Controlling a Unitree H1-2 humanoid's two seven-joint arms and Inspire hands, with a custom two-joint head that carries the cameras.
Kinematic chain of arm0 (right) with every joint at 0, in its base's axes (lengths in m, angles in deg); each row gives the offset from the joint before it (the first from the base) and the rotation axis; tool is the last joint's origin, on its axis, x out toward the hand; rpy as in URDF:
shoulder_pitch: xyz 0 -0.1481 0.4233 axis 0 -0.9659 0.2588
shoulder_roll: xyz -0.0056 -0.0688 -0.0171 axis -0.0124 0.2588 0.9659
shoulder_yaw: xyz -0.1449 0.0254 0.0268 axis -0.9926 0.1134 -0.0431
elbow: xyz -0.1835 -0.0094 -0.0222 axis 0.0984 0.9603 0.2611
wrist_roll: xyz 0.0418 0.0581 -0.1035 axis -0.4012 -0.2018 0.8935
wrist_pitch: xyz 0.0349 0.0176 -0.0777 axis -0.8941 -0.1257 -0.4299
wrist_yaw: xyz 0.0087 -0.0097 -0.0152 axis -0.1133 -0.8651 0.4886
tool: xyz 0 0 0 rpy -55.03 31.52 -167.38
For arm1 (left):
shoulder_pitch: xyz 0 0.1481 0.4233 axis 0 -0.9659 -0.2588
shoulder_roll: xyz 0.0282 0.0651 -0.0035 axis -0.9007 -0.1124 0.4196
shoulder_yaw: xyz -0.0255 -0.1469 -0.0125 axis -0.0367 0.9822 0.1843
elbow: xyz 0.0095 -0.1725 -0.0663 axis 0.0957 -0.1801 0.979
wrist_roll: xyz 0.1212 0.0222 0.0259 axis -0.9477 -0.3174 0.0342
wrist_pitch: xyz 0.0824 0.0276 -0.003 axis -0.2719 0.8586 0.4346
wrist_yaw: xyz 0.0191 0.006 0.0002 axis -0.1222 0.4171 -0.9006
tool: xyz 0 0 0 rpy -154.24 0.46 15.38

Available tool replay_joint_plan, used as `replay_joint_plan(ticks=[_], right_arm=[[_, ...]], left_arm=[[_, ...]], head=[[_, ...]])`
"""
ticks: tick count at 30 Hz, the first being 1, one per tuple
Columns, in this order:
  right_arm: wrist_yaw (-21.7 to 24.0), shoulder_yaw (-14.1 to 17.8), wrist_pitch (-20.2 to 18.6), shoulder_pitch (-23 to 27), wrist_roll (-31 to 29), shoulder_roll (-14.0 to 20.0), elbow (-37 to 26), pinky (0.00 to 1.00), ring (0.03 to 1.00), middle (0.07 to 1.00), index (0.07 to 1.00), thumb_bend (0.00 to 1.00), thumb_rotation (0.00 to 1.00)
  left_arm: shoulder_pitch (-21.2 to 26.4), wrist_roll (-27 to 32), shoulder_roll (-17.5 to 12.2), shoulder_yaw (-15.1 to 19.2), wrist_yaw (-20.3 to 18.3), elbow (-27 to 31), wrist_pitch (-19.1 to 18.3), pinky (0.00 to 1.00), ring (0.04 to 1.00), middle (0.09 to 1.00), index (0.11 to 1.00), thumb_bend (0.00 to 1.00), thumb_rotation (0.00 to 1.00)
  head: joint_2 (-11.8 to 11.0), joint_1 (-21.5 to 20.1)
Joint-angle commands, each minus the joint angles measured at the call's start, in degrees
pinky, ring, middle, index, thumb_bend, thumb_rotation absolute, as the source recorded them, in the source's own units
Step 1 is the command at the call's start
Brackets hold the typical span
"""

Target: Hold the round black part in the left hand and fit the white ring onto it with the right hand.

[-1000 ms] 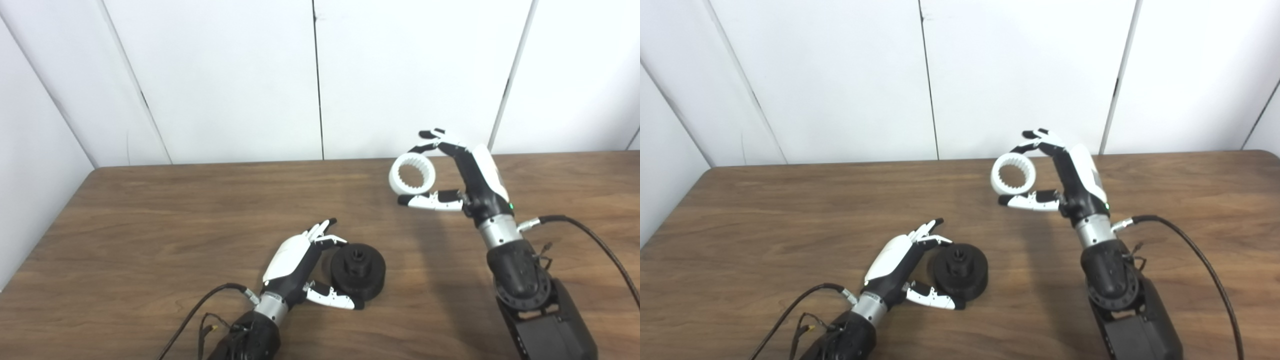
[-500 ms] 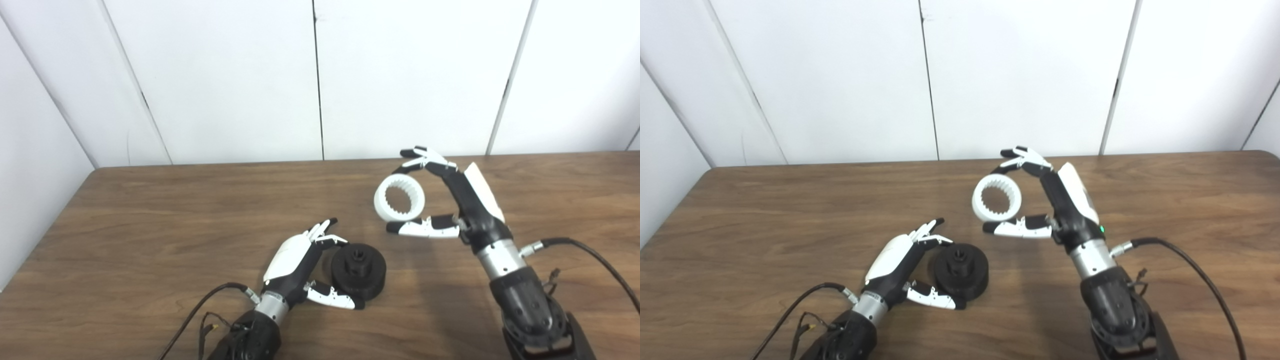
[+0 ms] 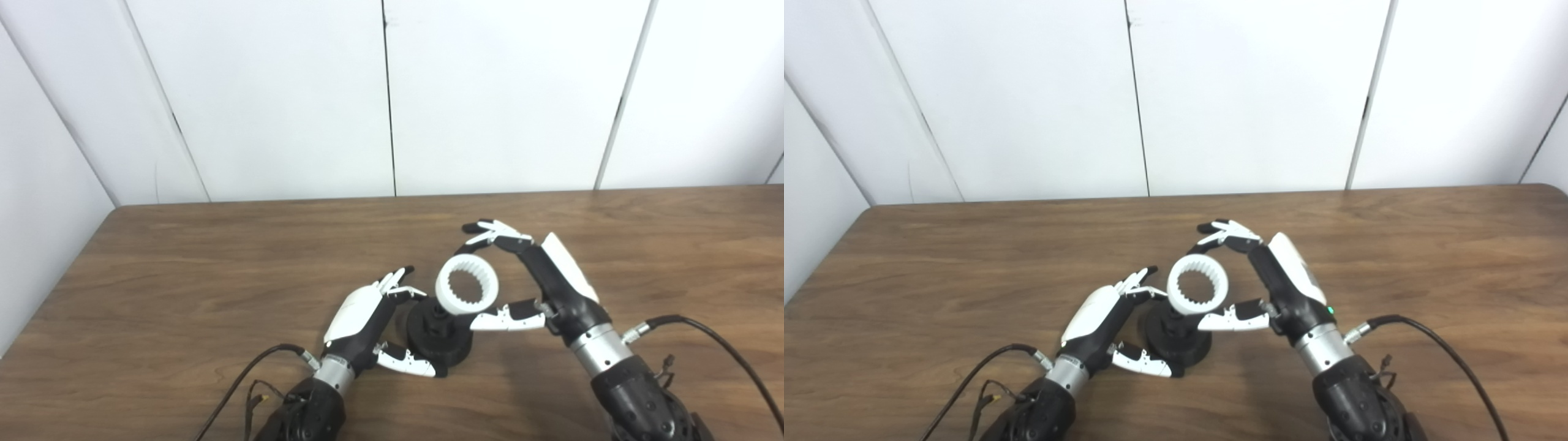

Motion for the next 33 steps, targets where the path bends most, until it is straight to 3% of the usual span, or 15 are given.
replay_joint_plan(ticks=[1, 11, 18, 33], right_arm=[[0.7, 0.2, -0.8, 3.0, -0.8, -0.9, -1.4, 0.88, 0.911, 0.827, 0.481, 0.52, 0.14], [4.5, 0.8, -7.7, 8.5, -3.0, -1.1, -0.7, 0.89, 0.924, 0.833, 0.48, 0.52, 0.14], [5.1, 0.1, -8.1, 10.2, -2.4, -0.8, 1.2, 0.86, 0.913, 0.832, 0.479, 0.52, 0.15], [6.0, -2.6, -8.2, 9.1, -0.4, -0.7, 4.5, 0.91, 0.924, 0.837, 0.479, 0.52, 0.14]], left_arm=[[1.6, -0.9, 0.0, -0.2, 0.4, 0.6, 0.0, 1.0, 1.0, 1.0, 0.645, 0.9, 0.27], [1.4, -0.9, 0.1, -0.3, -0.1, 1.3, -0.4, 1.0, 1.0, 1.0, 0.646, 0.9, 0.27], [1.3, -1.0, 0.3, -0.3, 0.4, 1.1, -0.1, 1.0, 1.0, 1.0, 0.643, 0.9, 0.28], [1.3, -1.0, 0.4, -0.2, 0.4, 1.1, -0.3, 1.0, 1.0, 1.0, 0.644, 0.9, 0.28]], head=[[0.0, 0.1], [0.2, 0.3], [0.5, 0.4], [0.7, 0.8]])
